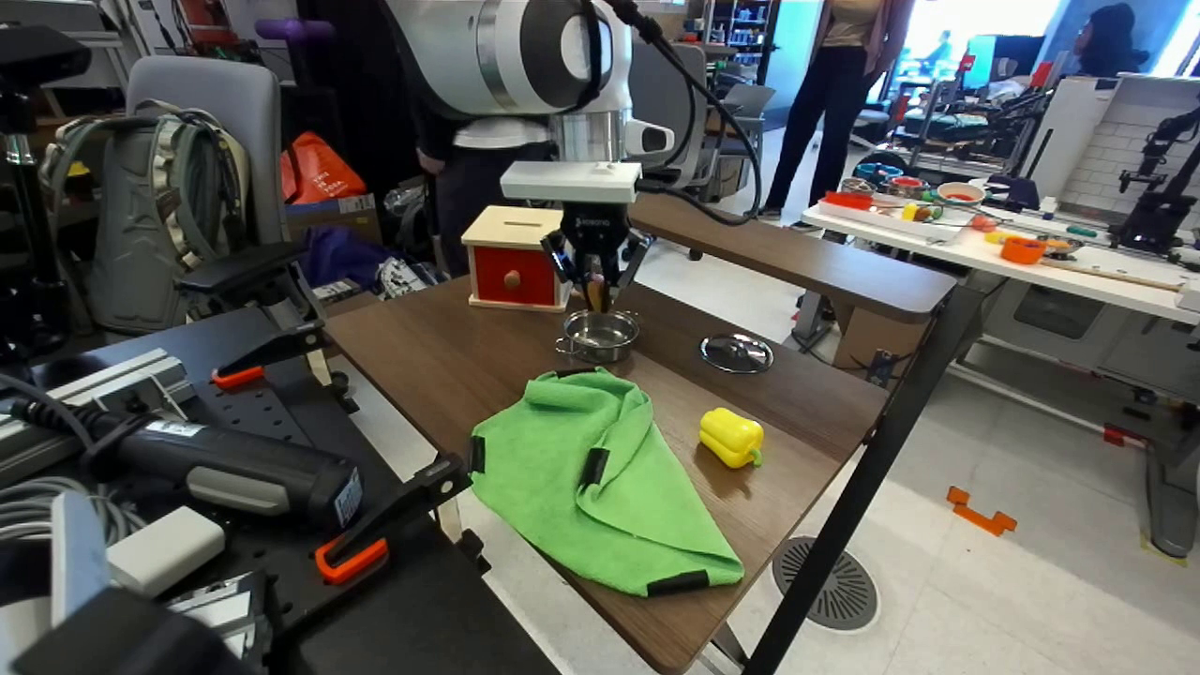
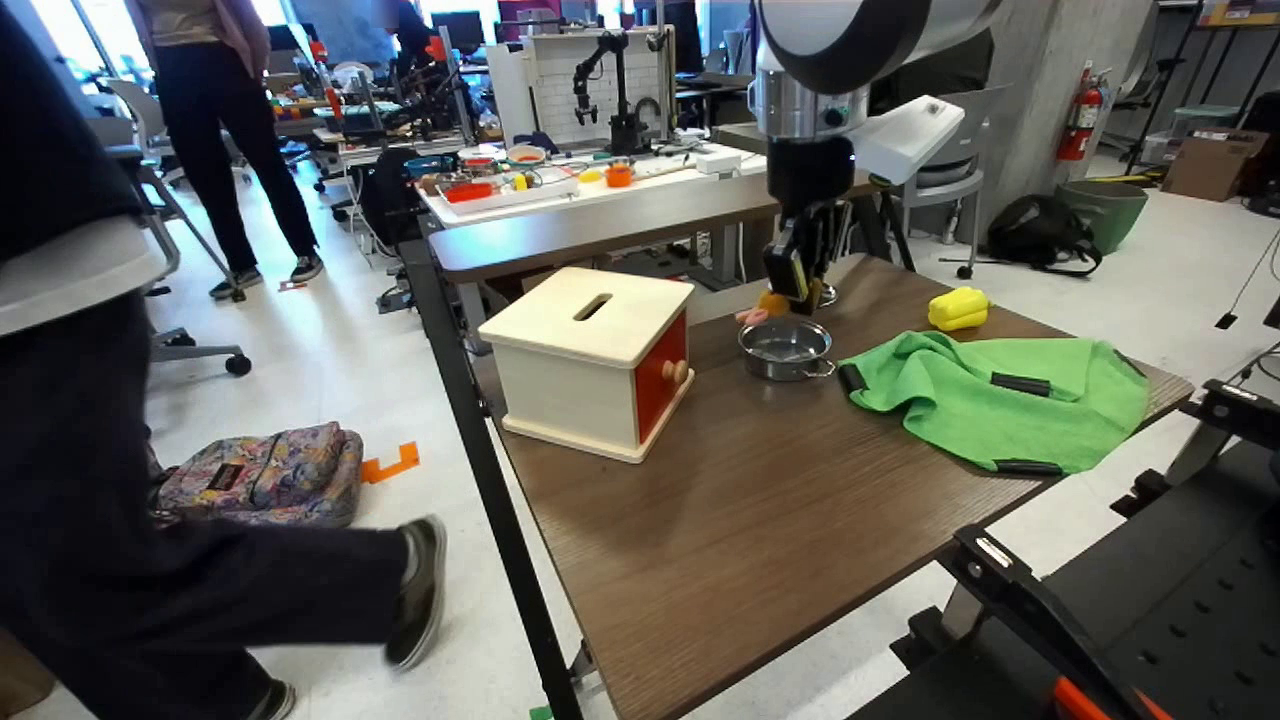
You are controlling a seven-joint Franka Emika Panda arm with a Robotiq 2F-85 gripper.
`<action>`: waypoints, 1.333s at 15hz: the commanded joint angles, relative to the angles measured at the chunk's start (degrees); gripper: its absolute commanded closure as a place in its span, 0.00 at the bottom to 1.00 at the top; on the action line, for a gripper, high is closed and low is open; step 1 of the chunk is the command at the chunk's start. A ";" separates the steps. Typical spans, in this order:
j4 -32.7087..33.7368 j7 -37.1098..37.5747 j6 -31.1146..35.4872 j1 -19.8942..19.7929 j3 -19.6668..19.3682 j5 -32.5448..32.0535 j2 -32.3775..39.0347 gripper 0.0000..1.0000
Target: Close the drawer
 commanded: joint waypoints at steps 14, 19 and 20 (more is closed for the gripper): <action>11.51 -0.07 -7.44 -0.54 0.38 0.46 8.08 0.27; 10.53 -0.10 -6.82 -0.55 0.37 0.31 7.54 0.00; 10.12 -0.13 -6.62 -0.57 0.42 0.31 7.27 0.00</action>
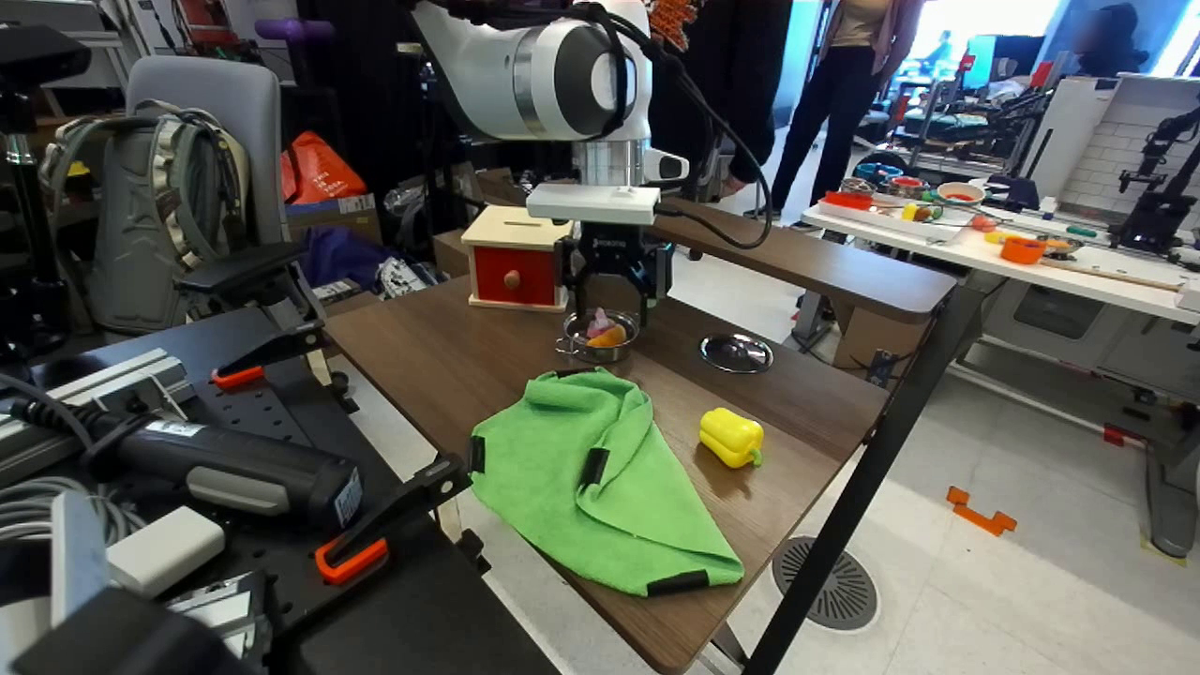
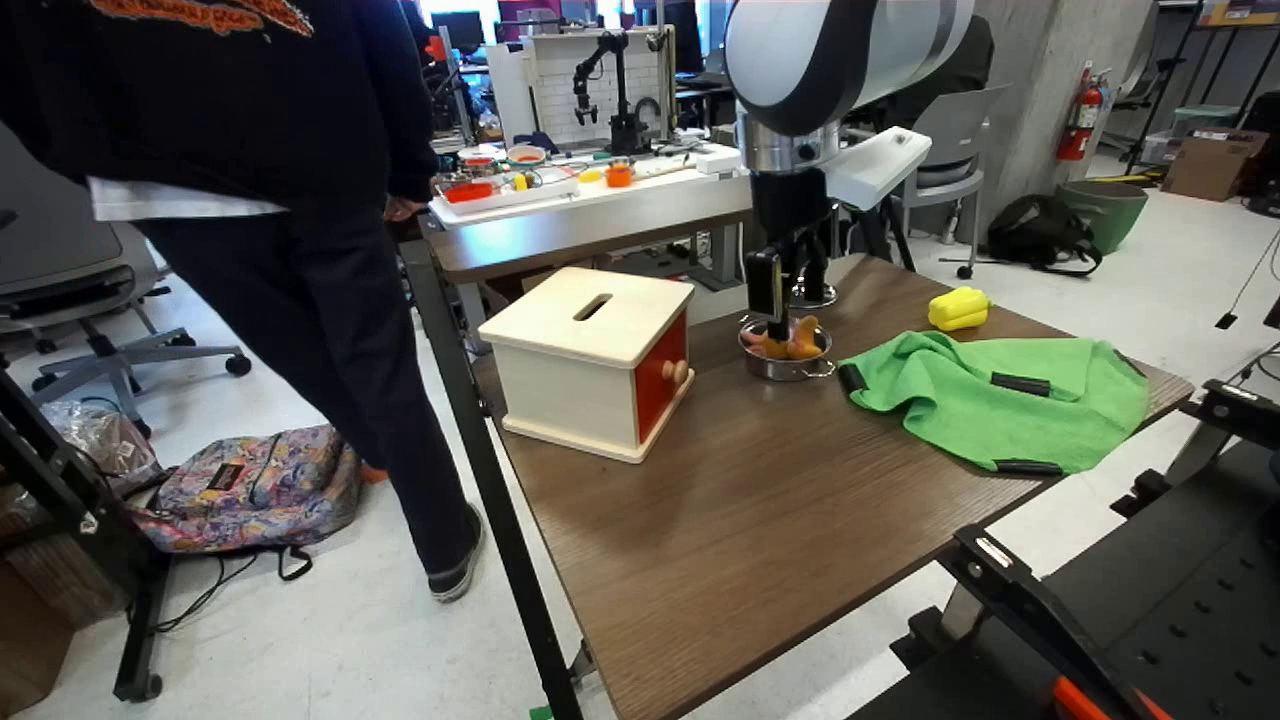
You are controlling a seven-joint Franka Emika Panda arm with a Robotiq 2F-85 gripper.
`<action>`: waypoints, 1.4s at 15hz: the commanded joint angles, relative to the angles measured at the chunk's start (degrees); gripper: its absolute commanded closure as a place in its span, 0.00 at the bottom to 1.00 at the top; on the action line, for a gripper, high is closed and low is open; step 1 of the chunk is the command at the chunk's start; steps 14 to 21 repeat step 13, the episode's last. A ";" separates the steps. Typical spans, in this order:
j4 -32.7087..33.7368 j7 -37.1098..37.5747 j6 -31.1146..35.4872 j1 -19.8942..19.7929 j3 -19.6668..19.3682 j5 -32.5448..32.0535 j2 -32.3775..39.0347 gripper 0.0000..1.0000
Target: Close the drawer
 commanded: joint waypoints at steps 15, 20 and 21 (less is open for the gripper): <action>-11.03 0.09 1.34 -0.31 0.72 -0.13 -10.86 0.00; -11.03 0.09 1.34 -0.31 0.72 -0.13 -10.86 0.00; -11.03 0.09 1.34 -0.31 0.72 -0.13 -10.86 0.00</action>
